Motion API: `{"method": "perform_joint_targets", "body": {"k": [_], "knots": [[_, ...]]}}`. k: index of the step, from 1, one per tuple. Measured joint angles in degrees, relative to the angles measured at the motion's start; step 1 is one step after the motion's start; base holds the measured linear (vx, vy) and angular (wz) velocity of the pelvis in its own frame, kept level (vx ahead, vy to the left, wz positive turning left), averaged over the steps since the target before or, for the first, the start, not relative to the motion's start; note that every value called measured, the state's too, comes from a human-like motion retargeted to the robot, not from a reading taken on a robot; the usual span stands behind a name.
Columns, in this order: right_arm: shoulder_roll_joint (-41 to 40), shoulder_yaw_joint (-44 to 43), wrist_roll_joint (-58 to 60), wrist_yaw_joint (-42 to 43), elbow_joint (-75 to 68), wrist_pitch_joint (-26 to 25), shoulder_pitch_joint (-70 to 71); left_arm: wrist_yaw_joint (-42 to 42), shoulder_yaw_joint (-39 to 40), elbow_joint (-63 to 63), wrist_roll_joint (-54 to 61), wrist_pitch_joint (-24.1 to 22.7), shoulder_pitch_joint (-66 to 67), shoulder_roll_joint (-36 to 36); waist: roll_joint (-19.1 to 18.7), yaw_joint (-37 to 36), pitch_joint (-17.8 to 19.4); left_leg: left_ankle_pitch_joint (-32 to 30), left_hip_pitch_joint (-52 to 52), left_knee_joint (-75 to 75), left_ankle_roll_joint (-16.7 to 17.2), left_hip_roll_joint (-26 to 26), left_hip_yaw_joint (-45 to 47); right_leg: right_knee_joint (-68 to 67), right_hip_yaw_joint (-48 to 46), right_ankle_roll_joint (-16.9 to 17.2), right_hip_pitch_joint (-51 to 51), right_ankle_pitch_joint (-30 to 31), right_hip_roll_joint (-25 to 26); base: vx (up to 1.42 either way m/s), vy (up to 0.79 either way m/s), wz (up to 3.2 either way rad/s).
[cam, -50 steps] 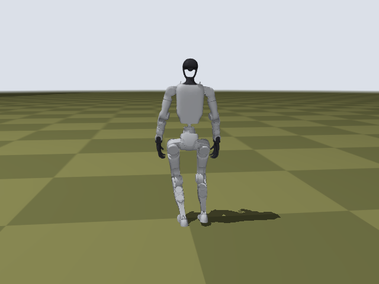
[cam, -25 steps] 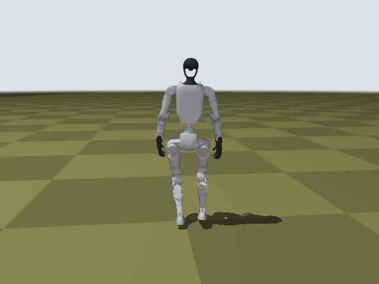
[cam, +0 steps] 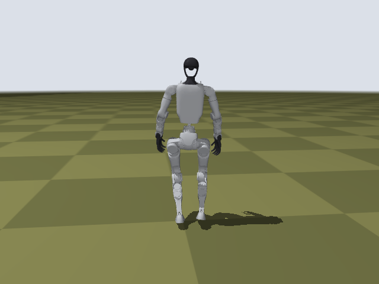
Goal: Run
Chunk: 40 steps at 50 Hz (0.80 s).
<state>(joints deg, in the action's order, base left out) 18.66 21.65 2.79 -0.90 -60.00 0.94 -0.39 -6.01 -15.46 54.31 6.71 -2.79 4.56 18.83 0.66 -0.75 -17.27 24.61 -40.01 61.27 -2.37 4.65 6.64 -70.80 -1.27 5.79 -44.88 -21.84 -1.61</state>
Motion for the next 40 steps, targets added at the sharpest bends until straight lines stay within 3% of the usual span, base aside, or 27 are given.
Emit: {"method": "perform_joint_targets", "body": {"k": [3, 7, 12, 15, 18, 20, 24, 25, 27, 30, 32, 35, 38, 40], "knots": [[1.2, -0.2, -0.6, -0.8, 1.2, 0.5, -1.1, -0.7, 0.3, -2.4, 1.2, -0.1, 0.6, 1.8, -0.3, -0.2, -1.3, -2.5, -2.0, 0.2, 1.2, 0.0, -0.4, 1.0, 0.2, 0.1, -1.5, 2.2, 0.4, 0.00, 0.00, 0.00], [2.1, -1.0, -1.7, -0.4, 3.2, 1.3, -2.1, 0.0, 1.2, -5.3, 1.0, -0.8, 1.1, 4.0, -0.4, -0.2, -1.3, 2.9, -3.8, 6.4, 0.0, 0.0, -0.6, -2.1, -0.1, -0.3, -2.2, -2.1, 1.1, -0.08, -0.01, -0.09], [1.5, -1.4, -1.0, 0.5, 5.6, 1.4, -2.0, 2.9, 3.0, -7.5, -1.0, -0.5, 0.3, 5.8, 0.5, -0.6, 0.5, 22.5, -6.9, 20.4, -4.5, -0.2, -0.8, -13.3, -2.0, -4.1, -3.7, -21.7, 1.2, -0.14, -0.04, -0.10], [0.2, -0.4, 2.2, 2.0, 4.8, 0.6, 0.4, 6.2, 3.7, -5.9, -3.0, 0.7, -3.0, 5.1, 2.8, 1.4, 1.9, 25.4, -12.1, 23.5, -7.6, 1.7, 1.0, -20.3, -3.6, -5.9, -8.5, -28.2, -3.7, -0.21, -0.04, 0.62], [-0.8, 0.5, 3.4, 2.5, 1.4, 0.6, 1.4, 6.8, 3.1, -3.8, -3.6, 0.6, -4.4, 3.1, 3.8, 2.3, 3.2, 25.4, -9.8, 20.9, -8.7, 4.1, 0.8, -20.8, -2.9, -5.3, -7.2, -27.5, -5.3, 0.00, -0.02, 0.27], [-0.9, 0.4, 3.3, 2.0, 0.0, 0.7, 0.5, 6.3, 2.5, -4.0, -3.3, 0.0, -3.2, 2.5, 2.7, 0.5, 4.5, 23.8, -3.9, 17.2, -7.2, 3.1, -0.5, -15.2, -1.8, -3.7, -2.1, -22.8, -1.9, 0.17, -0.01, -0.59], [-0.9, 0.1, 2.7, 0.6, -1.4, 0.4, -1.7, 4.2, 2.2, -5.4, -1.0, -1.0, -0.5, 1.6, 1.6, -0.8, 1.5, 2.1, -1.5, 3.8, 0.1, 2.1, -0.5, -2.8, -0.9, 0.2, -0.6, -1.6, -1.9, 0.08, 0.00, -0.24], [-0.8, 0.2, 2.7, 0.3, -1.5, 0.3, -2.1, 3.8, 2.3, -6.0, -0.9, -1.2, 0.1, 1.7, 1.7, -0.9, 0.5, -2.0, -2.3, 2.1, 1.3, 2.2, -0.1, -1.4, -0.7, 1.1, -1.6, 1.9, -2.3, 0.00, 0.00, 0.00], [-0.5, 0.1, 2.6, -0.1, -1.3, 0.7, -2.7, 3.7, 2.5, -6.9, -0.7, -1.3, 1.0, 2.3, 1.7, -1.4, -0.4, -3.8, -3.6, 1.9, 1.9, 2.9, 0.2, -1.3, -0.4, 1.7, -3.3, 3.5, -2.6, -0.03, 0.01, -0.06], [-0.1, 0.0, 1.8, 0.4, 0.5, 1.4, -2.8, 4.3, 3.2, -8.3, -1.1, -1.6, 2.3, 3.4, 1.4, -1.7, -0.4, -0.8, -4.5, 5.5, 0.1, 3.6, 0.7, -4.6, -0.4, 1.5, -4.6, 0.6, -3.1, -0.10, 0.02, -0.23], [-0.3, 0.3, 1.6, 0.9, 2.0, 1.8, -2.6, 5.1, 3.5, -9.0, -2.0, -1.6, 3.4, 3.7, 1.5, -1.7, -0.1, 7.1, -5.8, 10.9, -2.5, 4.2, 1.2, -10.3, -0.4, 0.7, -6.0, -5.9, -3.4, -0.15, 0.00, -0.30], [-0.1, 1.3, 2.8, 2.0, 5.3, 2.1, -0.6, 6.9, 3.7, -9.4, -4.0, -1.1, 3.5, 4.7, 1.9, -1.7, 1.9, 24.6, -7.1, 18.7, -8.2, 5.1, 1.6, -21.6, -0.9, -0.4, -8.3, -17.5, -4.1, -0.12, -0.03, -0.10], [-0.3, 2.3, 4.5, 4.5, 8.4, 1.8, 2.4, 8.2, 2.1, -7.3, -5.9, -0.3, 1.2, 3.8, 5.1, 2.4, 3.9, 25.4, -9.7, 17.9, -12.1, 9.6, 3.6, -31.2, 1.4, 0.9, -13.3, -17.8, -9.3, -0.15, -0.05, 0.85], [0.0, 3.1, 4.7, 4.9, 10.5, 2.0, 2.7, 7.7, 0.7, -6.4, -7.1, -0.6, 1.8, 2.9, 5.3, 2.5, 4.5, 25.4, -7.8, 16.4, -12.1, 9.9, 3.0, -32.0, 2.2, 1.6, -12.9, -15.7, -8.2, 0.01, -0.07, -0.16]]}}
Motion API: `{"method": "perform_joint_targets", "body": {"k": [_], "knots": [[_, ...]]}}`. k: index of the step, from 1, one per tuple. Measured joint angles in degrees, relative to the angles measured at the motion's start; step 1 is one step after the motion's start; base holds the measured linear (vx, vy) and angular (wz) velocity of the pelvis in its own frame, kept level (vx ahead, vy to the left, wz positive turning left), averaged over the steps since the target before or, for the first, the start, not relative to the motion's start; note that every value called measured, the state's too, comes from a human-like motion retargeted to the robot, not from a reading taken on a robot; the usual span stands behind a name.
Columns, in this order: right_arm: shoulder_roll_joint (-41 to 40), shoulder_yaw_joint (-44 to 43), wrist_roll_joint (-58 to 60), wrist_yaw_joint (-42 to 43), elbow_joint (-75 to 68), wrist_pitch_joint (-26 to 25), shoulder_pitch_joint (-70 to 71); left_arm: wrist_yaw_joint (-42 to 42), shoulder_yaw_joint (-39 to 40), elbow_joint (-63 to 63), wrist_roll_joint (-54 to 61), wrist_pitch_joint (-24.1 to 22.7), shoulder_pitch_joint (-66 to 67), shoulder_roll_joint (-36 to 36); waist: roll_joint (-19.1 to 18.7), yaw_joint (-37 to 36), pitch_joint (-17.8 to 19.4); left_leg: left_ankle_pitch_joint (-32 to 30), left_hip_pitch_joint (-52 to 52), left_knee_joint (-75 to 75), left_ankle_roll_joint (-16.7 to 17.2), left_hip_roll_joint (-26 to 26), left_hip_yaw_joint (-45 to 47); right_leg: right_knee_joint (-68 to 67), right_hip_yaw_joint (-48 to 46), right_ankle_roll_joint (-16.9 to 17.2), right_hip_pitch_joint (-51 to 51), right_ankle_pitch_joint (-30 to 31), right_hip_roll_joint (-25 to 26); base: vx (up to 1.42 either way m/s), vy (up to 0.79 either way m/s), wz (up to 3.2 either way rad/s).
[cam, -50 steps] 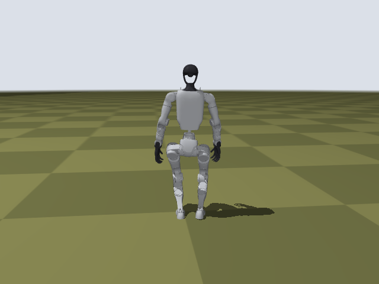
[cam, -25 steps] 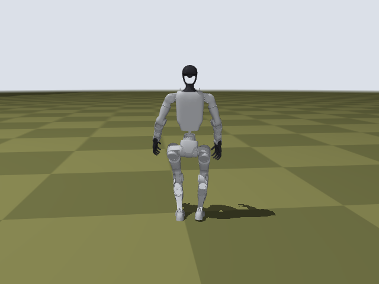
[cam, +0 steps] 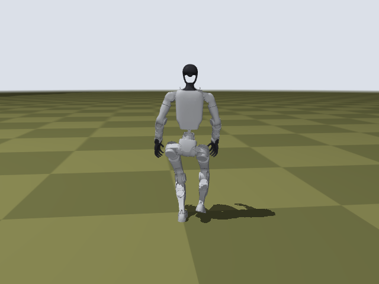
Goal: Run
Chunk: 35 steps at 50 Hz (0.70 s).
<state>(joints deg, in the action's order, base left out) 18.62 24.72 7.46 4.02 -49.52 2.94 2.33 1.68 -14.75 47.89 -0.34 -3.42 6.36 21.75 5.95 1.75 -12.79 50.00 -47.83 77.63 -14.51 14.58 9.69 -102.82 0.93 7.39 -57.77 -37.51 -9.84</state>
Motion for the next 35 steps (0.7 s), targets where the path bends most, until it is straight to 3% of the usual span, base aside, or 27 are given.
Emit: {"method": "perform_joint_targets", "body": {"k": [2, 5, 8, 10, 12, 15, 17, 20, 23, 26, 29, 32, 35], "knots": [[1.1, 0.3, -0.3, -0.9, 2.0, 0.5, -0.3, -1.6, -0.9, -0.1, -0.5, -0.3, 1.5, -0.5, -1.7, -1.7, 0.6, -2.2, 4.4, -2.4, 2.7, -1.6, -2.7, 4.6, -0.4, 0.3, 3.9, 3.6, 3.9, 0.11, -0.08, -0.74], [2.5, 0.1, -0.3, -2.2, 3.5, 1.0, -0.9, -4.8, -1.7, 0.0, -0.1, -0.7, 2.7, -0.9, -3.4, -1.3, -0.5, -16.6, 7.9, -9.7, 8.7, -5.0, -3.1, 15.5, -0.1, 1.2, 8.0, 11.9, 6.1, 0.07, -0.08, 0.21], [3.1, -0.9, -1.2, -3.0, 4.3, 1.5, -2.2, -6.7, -1.8, 0.0, 0.3, -1.1, 2.7, -0.2, -3.8, -1.1, -2.6, -23.0, 5.7, -10.6, 11.4, -6.6, -2.9, 23.0, 0.5, 1.6, 8.4, 15.2, 7.4, 0.00, -0.07, 0.61], [3.4, -1.6, -2.0, -2.9, 4.9, 1.7, -2.9, -6.6, -1.6, -0.7, 0.9, -1.4, 2.2, 0.7, -4.2, -1.4, -3.6, -22.4, 4.5, -9.2, 11.1, -7.8, -2.6, 26.1, 0.5, 1.2, 9.0, 15.1, 8.7, -0.04, -0.05, 0.41], [3.7, -2.3, -2.8, -2.7, 5.2, 1.9, -3.5, -5.9, -1.0, -2.2, 1.3, -1.9, 1.9, 1.8, -4.3, -1.7, -3.8, -17.7, 3.5, -5.5, 9.7, -8.7, -2.4, 25.8, 0.8, 0.1, 9.3, 11.2, 10.0, -0.09, -0.04, 0.27], [3.7, -2.5, -2.1, -1.7, 4.9, 1.6, -4.0, -3.5, -0.1, -4.3, 0.8, -2.2, 1.1, 3.2, -4.2, -2.2, -3.2, -5.2, 1.1, 3.6, 6.0, -8.9, -2.4, 19.1, 0.6, -3.5, 8.1, -2.3, 11.1, -0.13, -0.03, 0.25], [3.8, -2.2, 0.0, -0.3, 3.1, 0.9, -3.2, -1.1, -0.2, -4.9, -0.4, -2.0, -0.7, 4.0, -3.1, -0.5, -2.1, 0.0, -2.0, 5.6, 2.4, -7.0, -1.5, 13.1, -0.4, -5.2, 5.2, -10.4, 8.0, -0.18, -0.02, 1.09], [3.0, -1.7, 2.8, 2.2, -3.0, 0.5, -1.1, 1.6, -0.9, -3.0, -1.8, -1.5, -4.0, 4.2, -0.6, 4.1, -1.7, 0.0, -5.3, 3.2, -0.5, -2.3, -0.2, 7.3, -0.2, -4.9, 1.1, -11.6, 1.5, -0.10, -0.02, 1.36], [2.0, -1.5, 3.8, 2.4, -9.1, 1.0, -2.1, 0.7, -2.8, -0.5, -2.9, -2.5, -2.2, 2.2, -1.9, 2.5, -0.5, 0.0, 2.6, -1.3, 1.2, -3.1, -1.2, 11.8, 1.3, -2.8, 6.4, -4.7, 5.1, 0.17, 0.02, -0.41], [2.0, -1.7, 4.9, 1.5, -12.6, 0.5, -3.0, -2.1, -4.4, 1.8, -3.3, -2.8, -0.3, 0.6, -4.3, 0.7, -0.8, -16.8, 8.8, -10.5, 10.1, -5.9, -2.7, 22.7, 1.3, -1.4, 12.2, 6.4, 7.9, 0.19, 0.00, -0.49], [2.3, -1.3, 6.1, 1.0, -13.7, 0.1, -3.7, -4.4, -5.5, 2.6, -4.1, -3.3, 1.1, 0.3, -4.4, 1.4, -3.3, -30.4, 7.7, -15.9, 14.8, -6.3, -1.9, 28.7, 1.7, 0.4, 11.8, 15.9, 6.4, 0.08, 0.00, 0.45], [2.9, -0.7, 6.7, 0.9, -12.3, 0.6, -4.3, -5.3, -5.7, 1.9, -5.3, -3.7, 1.8, 1.5, -4.3, 1.0, -4.5, -32.6, 5.6, -15.7, 15.6, -6.8, -1.3, 30.5, 1.5, 1.2, 10.9, 18.3, 6.3, 0.01, 0.00, 0.28], [3.6, -0.4, 6.3, 1.4, -8.9, 1.6, -4.3, -4.6, -5.0, 0.2, -5.9, -4.1, 2.2, 2.7, -4.3, 0.2, -4.7, -30.9, 4.4, -13.6, 14.5, -7.6, -1.2, 31.3, 0.9, 1.3, 11.0, 18.3, 6.9, 0.00, 0.00, 0.00]]}}
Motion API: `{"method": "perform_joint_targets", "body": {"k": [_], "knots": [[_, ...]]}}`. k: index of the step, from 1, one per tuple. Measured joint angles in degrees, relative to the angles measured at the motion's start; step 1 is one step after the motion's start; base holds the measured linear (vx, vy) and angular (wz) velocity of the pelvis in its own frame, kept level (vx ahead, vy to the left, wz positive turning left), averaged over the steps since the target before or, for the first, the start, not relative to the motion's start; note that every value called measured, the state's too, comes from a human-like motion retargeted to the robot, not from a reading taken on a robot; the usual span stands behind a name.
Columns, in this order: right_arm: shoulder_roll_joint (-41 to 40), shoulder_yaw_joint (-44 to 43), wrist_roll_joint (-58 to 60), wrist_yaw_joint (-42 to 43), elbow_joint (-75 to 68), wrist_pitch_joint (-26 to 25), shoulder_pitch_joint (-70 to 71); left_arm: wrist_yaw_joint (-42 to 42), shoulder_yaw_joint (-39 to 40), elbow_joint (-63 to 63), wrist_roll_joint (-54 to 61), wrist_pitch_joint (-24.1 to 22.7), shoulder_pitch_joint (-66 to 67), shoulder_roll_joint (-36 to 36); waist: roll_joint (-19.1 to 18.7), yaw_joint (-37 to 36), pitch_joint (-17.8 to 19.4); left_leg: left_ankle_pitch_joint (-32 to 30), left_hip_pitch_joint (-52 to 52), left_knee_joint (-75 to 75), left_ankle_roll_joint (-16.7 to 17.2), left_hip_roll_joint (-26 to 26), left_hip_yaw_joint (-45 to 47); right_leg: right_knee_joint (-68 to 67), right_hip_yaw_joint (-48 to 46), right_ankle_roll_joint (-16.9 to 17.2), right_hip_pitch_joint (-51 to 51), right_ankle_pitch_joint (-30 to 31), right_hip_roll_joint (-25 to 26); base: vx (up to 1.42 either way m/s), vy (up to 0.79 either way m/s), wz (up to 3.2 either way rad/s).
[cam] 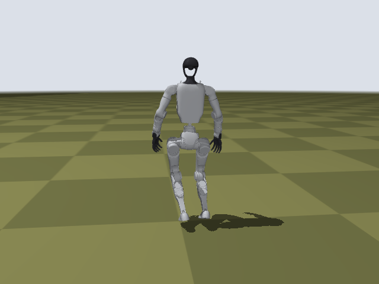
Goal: Run
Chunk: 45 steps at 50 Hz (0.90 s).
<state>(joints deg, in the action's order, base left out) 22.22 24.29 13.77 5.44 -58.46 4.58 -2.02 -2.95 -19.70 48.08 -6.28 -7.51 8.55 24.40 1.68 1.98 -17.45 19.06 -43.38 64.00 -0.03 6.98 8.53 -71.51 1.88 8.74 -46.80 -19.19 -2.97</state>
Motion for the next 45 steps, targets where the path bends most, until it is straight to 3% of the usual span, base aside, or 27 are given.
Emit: {"method": "perform_joint_targets", "body": {"k": [5, 10, 12, 15, 17, 21, 25, 28, 32, 35, 38, 40, 45], "knots": [[0.4, -0.4, -1.2, 0.9, 6.7, 1.8, 0.9, 2.6, 3.0, -4.3, 0.5, -1.0, 1.2, 1.9, 0.6, -1.5, 0.8, 9.0, -1.6, 7.8, -3.3, -0.3, -0.4, -4.0, -0.1, -2.1, 0.4, -8.5, 1.4, -0.08, 0.00, -0.05], [0.8, 1.1, 3.7, 3.8, 11.7, 2.0, 3.9, 8.2, 4.7, -9.7, -1.3, -1.7, 0.9, 3.6, 2.0, -1.9, 4.2, 30.9, -4.8, 19.4, -12.2, 1.6, 0.9, -19.7, -1.2, -7.0, -2.7, -30.0, -1.0, -0.13, 0.02, 0.19], [0.4, 1.5, 5.3, 5.6, 11.1, 1.6, 5.5, 10.4, 4.5, -10.5, -2.3, -1.4, -0.4, 3.2, 4.3, 0.5, 5.9, 30.9, -5.5, 17.7, -14.9, 5.1, 2.2, -24.9, 0.0, -5.8, -4.8, -29.1, -5.0, -0.11, 0.01, 1.15], [-0.4, 2.5, 5.3, 6.4, 9.0, 1.6, 4.8, 10.9, 3.4, -10.4, -2.4, -1.6, 0.7, 1.1, 4.9, 0.5, 7.1, 30.9, -0.2, 13.5, -14.5, 6.9, 1.3, -25.5, 2.0, -3.9, -2.7, -23.1, -4.5, 0.07, 0.02, 0.26], [0.0, 2.7, 4.4, 5.4, 8.0, 1.7, 3.8, 9.7, 2.6, -9.7, -1.5, -1.5, 2.0, -0.1, 3.4, -0.8, 7.1, 24.7, 4.6, 7.5, -10.5, 6.0, -0.8, -20.1, 1.3, -4.6, 1.0, -19.4, -3.2, 0.12, 0.00, 0.02], [0.2, 2.8, 2.3, 3.7, 7.4, 1.9, 1.3, 6.0, 1.4, -7.4, 0.6, -2.1, 3.9, -1.9, 3.5, 0.7, 4.8, 5.3, 5.6, -0.5, -2.5, 5.8, -1.6, -10.6, 1.6, -2.8, 3.8, -9.3, -3.4, 0.04, -0.04, 1.01], [0.4, 2.0, 0.0, 3.5, 11.1, 3.0, -0.8, 4.4, 1.6, -6.7, 1.5, -2.1, 4.5, -1.5, 2.9, 0.2, 4.3, 1.7, 1.6, 7.0, -1.4, 2.4, -1.2, -6.6, 0.4, -2.2, 4.8, -6.2, -0.1, -0.08, -0.05, 0.96], [0.7, 1.2, -1.9, 4.8, 17.0, 4.1, 0.0, 4.8, 2.7, -8.7, 1.9, -2.2, 5.6, -1.1, 2.4, -1.6, 5.0, 6.2, -1.9, 20.0, -4.1, -2.2, -1.1, -6.7, -0.2, -4.5, 5.8, -11.9, 4.1, -0.12, -0.05, 0.51], [1.6, 2.3, 0.1, 7.4, 23.5, 5.0, 5.1, 7.9, 4.2, -12.1, 1.0, -2.1, 6.1, -0.7, 2.0, -4.7, 7.2, 16.0, -8.0, 38.6, -8.8, -7.6, -2.6, -11.6, -1.9, -11.8, 4.9, -30.1, 8.3, -0.13, -0.03, 0.03], [1.8, 4.3, 2.6, 9.2, 26.6, 5.1, 12.1, 10.6, 4.9, -13.9, -0.8, -1.6, 5.2, -1.3, -0.6, -8.6, 8.0, 20.7, -13.6, 44.5, -10.5, -15.4, -5.3, -11.2, -4.9, -15.0, 1.1, -30.8, 13.1, -0.11, 0.01, -0.60], [1.5, 5.7, 1.1, 8.7, 28.2, 5.1, 13.9, 9.9, 3.6, -16.2, -1.4, -2.4, 5.5, -1.5, 1.2, -7.8, 9.2, 20.5, -10.0, 38.2, -9.6, -12.5, -4.0, -11.6, -4.7, -13.2, 4.9, -30.5, 9.9, 0.09, 0.06, 0.88], [1.2, 6.2, -0.7, 7.1, 28.7, 5.1, 12.5, 8.9, 2.5, -17.8, -1.7, -3.2, 6.3, -0.7, 3.1, -7.0, 9.0, 17.5, -5.7, 29.4, -7.6, -9.2, -2.7, -7.9, -3.0, -10.3, 8.1, -26.0, 7.7, 0.15, 0.09, 1.17], [-0.5, 7.4, -3.3, 3.2, 25.0, 3.8, 6.4, 6.8, -0.2, -17.3, -3.2, -4.1, 6.8, 0.3, 4.7, -5.8, 5.0, 4.6, 1.1, 9.6, -1.4, -5.1, -1.2, -0.6, -3.0, -2.8, 8.2, -2.9, 2.4, 0.12, 0.10, 0.68]]}}
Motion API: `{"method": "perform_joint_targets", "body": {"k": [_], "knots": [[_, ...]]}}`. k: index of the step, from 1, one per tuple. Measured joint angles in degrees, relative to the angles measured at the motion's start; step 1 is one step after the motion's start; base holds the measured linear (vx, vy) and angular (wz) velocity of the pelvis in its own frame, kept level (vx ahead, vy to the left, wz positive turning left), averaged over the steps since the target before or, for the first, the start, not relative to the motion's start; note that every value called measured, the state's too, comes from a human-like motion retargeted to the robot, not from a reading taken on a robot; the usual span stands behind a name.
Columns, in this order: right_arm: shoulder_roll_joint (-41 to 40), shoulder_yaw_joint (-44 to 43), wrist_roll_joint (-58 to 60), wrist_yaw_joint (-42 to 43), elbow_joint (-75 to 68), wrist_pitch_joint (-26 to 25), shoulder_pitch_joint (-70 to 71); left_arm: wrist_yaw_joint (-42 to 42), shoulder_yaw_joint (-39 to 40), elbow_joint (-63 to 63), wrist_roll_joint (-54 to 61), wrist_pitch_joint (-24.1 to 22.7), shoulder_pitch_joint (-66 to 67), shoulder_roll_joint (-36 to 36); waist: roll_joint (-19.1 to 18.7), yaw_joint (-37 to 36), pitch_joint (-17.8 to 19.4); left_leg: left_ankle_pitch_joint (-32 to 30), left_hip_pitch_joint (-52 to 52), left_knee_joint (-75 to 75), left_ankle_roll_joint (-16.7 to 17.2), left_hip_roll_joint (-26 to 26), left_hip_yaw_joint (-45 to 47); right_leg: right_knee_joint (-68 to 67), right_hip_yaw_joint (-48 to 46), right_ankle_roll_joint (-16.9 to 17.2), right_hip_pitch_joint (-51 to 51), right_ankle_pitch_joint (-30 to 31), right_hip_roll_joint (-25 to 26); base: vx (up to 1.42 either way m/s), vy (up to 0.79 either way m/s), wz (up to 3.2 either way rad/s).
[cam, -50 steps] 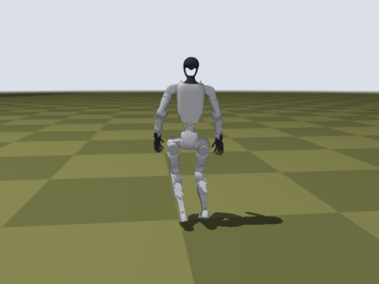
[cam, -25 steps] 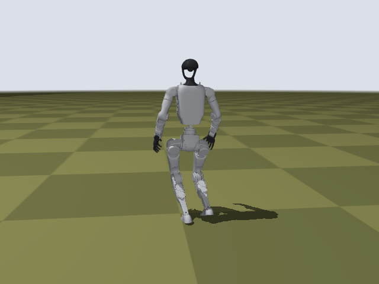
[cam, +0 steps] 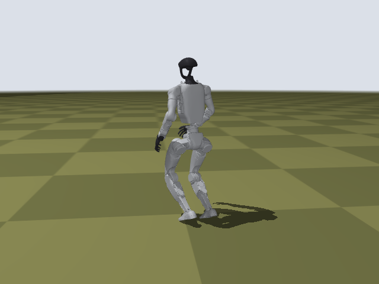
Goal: Run
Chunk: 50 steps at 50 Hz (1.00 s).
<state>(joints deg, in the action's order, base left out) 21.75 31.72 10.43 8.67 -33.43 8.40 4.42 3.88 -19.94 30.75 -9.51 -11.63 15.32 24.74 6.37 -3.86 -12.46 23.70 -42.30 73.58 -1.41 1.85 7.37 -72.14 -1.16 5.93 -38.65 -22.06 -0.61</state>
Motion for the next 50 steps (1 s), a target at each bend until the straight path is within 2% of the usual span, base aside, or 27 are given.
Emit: {"method": "perform_joint_targets", "body": {"k": [3, 6, 8, 12, 15, 18, 22, 25, 27, 30, 32, 33, 37, 40, 45, 50], "knots": [[-0.4, 0.0, 0.2, -1.2, -2.9, -0.2, -2.2, 0.0, -1.5, 1.8, -1.0, 0.4, -1.7, 0.5, 0.5, 1.8, -0.9, -3.2, 2.3, -5.6, 1.3, 3.3, 0.0, -0.4, 0.7, 2.0, -2.4, 3.7, -2.4, 0.03, 0.10, 0.73], [-0.3, -0.9, -0.4, -1.4, -4.1, -0.2, -3.8, 0.4, -2.1, 2.7, -1.6, 0.7, -4.0, 1.0, 0.3, 4.0, -0.3, -1.7, 5.1, -7.4, 0.7, 5.8, -0.5, -2.4, 2.2, 2.4, -3.8, 1.7, -3.3, -0.02, 0.09, 0.69], [-0.3, -1.9, -1.1, -1.1, -3.8, -0.3, -4.7, 1.2, -2.1, 2.9, -1.9, 0.8, -5.4, 1.2, 0.1, 5.3, 0.7, 2.4, 6.2, -6.2, -0.5, 7.1, -1.0, -5.4, 3.5, 2.3, -4.8, -1.3, -3.2, -0.09, 0.07, 0.62], [-0.1, -3.9, -1.0, 0.0, -1.1, -0.1, -5.5, 4.7, -2.2, 3.2, -3.3, 0.9, -9.3, 1.6, 0.5, 7.1, 4.6, 19.5, 7.9, -2.0, -5.7, 9.9, -1.8, -15.5, 5.1, 1.6, -6.5, -11.6, -3.9, -0.12, 0.03, 0.73], [-0.2, -5.1, -1.1, 0.6, 1.3, -0.2, -5.1, 7.2, -2.7, 5.0, -4.8, 1.2, -12.9, 0.7, 2.5, 7.7, 9.4, 24.1, 9.5, -1.2, -8.3, 11.9, -1.6, -20.4, 6.1, 1.4, -5.4, -15.2, -5.4, -0.11, -0.04, 1.12], [-0.4, -5.0, -1.7, -0.8, 3.4, 0.2, -4.4, 6.2, -2.1, 5.3, -4.2, 1.0, -12.3, -0.3, 1.8, 5.9, 10.7, 21.3, 9.6, -0.7, -6.0, 11.8, -5.0, -16.3, 5.9, 0.1, -1.6, -16.6, -1.1, -0.06, -0.10, 1.09], [0.1, -5.5, -1.7, -1.6, 7.5, 0.9, -1.3, 3.5, -0.5, 3.6, -3.0, 0.8, -9.9, -1.3, 0.5, 2.2, 11.9, 12.9, 3.7, 8.9, -2.3, 8.9, -7.1, -10.5, 4.3, -3.4, 2.5, -19.2, 3.6, -0.09, -0.11, 1.44], [1.5, -7.0, -1.0, 0.3, 11.5, 0.9, 3.1, 1.5, 1.7, 1.1, -1.8, 1.3, -8.1, -1.8, -0.6, -1.0, 13.4, 8.6, -3.4, 22.8, -2.8, 3.7, -6.2, -10.0, 2.4, -7.7, 3.4, -25.7, 5.7, -0.11, -0.09, 1.28], [2.1, -8.4, -0.6, 2.2, 13.5, 0.8, 6.2, 0.6, 3.3, -0.4, -1.0, 2.0, -6.3, -2.3, -1.7, -3.4, 13.7, 7.2, -8.2, 30.7, -4.1, -1.1, -6.2, -10.6, 1.0, -10.0, 2.1, -27.9, 7.2, -0.11, -0.07, 0.83], [2.5, -10.9, -1.8, 4.5, 15.4, 0.7, 8.5, -0.6, 5.1, -2.8, 0.8, 2.1, -3.7, -2.1, -1.9, -5.9, 13.2, 6.3, -12.2, 35.2, -6.1, -6.3, -5.8, -10.2, -1.2, -11.8, 1.0, -27.9, 6.7, -0.02, -0.04, 1.29], [2.0, -12.3, -3.5, 4.9, 15.5, 0.4, 7.2, -1.9, 5.7, -5.2, 2.3, 1.6, -2.4, -0.9, -0.2, -5.5, 13.1, 4.8, -10.6, 31.7, -6.3, -6.0, -3.7, -9.0, -1.2, -10.5, 2.6, -25.5, 4.0, 0.08, 0.00, 2.37], [1.6, -12.7, -4.0, 4.7, 15.0, 0.3, 6.0, -2.4, 5.7, -6.2, 2.7, 1.3, -1.9, -0.3, 0.6, -5.2, 12.7, 3.8, -9.3, 28.7, -6.0, -5.4, -2.4, -7.8, -0.7, -9.2, 3.3, -23.1, 3.1, 0.11, 0.04, 2.52], [-0.4, -12.0, -3.6, 3.0, 10.3, -0.5, 0.8, -3.3, 4.6, -8.2, 3.7, 0.3, -1.5, 0.2, 1.6, -3.6, 10.4, -0.6, -3.1, 14.6, -3.4, -3.2, 1.8, -6.1, -0.4, -3.2, 3.2, -5.8, -0.2, 0.10, 0.08, 2.32], [-0.8, -10.8, -2.0, 1.3, 6.7, -0.4, -1.5, -3.0, 3.3, -8.4, 4.0, 0.2, -2.8, 0.0, 1.6, -1.0, 9.8, -3.1, 1.4, 6.0, -1.8, 0.3, 3.8, -9.0, 0.0, -2.0, 1.5, 0.0, -3.3, 0.07, 0.10, 2.25], [-0.2, -9.8, -0.2, -1.4, 5.8, 0.2, -2.6, -2.3, 1.5, -7.7, 3.1, 0.3, -6.7, 0.0, 1.4, 4.9, 11.4, -0.4, 8.7, -3.0, -2.2, 7.3, 3.8, -15.4, 2.9, -1.7, -0.4, -1.3, -5.6, 0.05, 0.08, 2.20], [0.4, -9.8, 0.5, -3.9, 9.7, 0.9, -3.0, -3.1, 0.6, -7.5, 2.6, 0.0, -10.4, 0.4, 0.6, 8.0, 13.7, 4.8, 11.2, -5.1, -3.0, 9.8, 1.1, -14.1, 5.5, -0.7, 0.1, -5.5, -1.5, 0.02, 0.01, 1.89]]}}
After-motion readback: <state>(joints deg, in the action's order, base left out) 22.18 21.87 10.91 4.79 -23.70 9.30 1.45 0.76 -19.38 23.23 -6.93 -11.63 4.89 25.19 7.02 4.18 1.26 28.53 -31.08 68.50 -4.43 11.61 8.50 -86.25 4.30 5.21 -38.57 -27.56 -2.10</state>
